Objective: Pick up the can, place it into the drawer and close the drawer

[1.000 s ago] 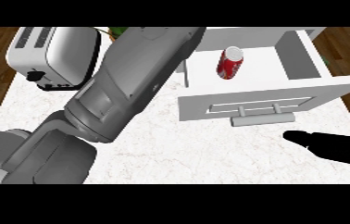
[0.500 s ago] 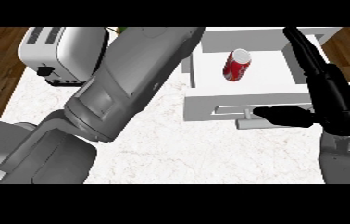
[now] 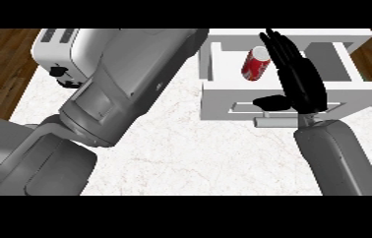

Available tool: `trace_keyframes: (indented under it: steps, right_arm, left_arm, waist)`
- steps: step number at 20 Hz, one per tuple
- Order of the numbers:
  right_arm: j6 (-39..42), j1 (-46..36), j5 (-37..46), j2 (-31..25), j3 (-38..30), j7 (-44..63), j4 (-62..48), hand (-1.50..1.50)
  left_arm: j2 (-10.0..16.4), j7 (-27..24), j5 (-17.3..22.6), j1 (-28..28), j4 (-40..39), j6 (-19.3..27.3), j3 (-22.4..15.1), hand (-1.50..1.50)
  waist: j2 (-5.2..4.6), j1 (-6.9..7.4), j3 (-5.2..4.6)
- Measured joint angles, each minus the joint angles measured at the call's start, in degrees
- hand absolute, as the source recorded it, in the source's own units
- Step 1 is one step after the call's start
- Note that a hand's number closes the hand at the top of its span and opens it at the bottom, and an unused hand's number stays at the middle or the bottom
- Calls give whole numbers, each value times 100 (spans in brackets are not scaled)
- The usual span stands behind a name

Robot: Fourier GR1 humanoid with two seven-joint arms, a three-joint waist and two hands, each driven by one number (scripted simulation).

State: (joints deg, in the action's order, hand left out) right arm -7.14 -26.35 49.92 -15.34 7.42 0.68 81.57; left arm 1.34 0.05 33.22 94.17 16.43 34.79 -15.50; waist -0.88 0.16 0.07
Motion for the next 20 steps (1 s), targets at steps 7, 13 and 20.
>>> trace_keyframes:
  steps: [7,13,20]
  right_arm:
    - [-991,-825,535,339,-152,-321,-1869,-150]
    - [-1937,-1681,910,521,-457,-325,-3257,-150]
    - [-2665,-2668,1103,532,-813,-350,-4566,-150]
  left_arm:
    - [319,158,-116,-248,273,-107,23,-150]
    - [571,422,-202,-420,561,-191,8,-150]
    - [829,683,-306,-834,1102,-318,-86,-150]
  waist:
    - [34,152,-2]
    - [33,251,-1]
    - [32,415,-5]
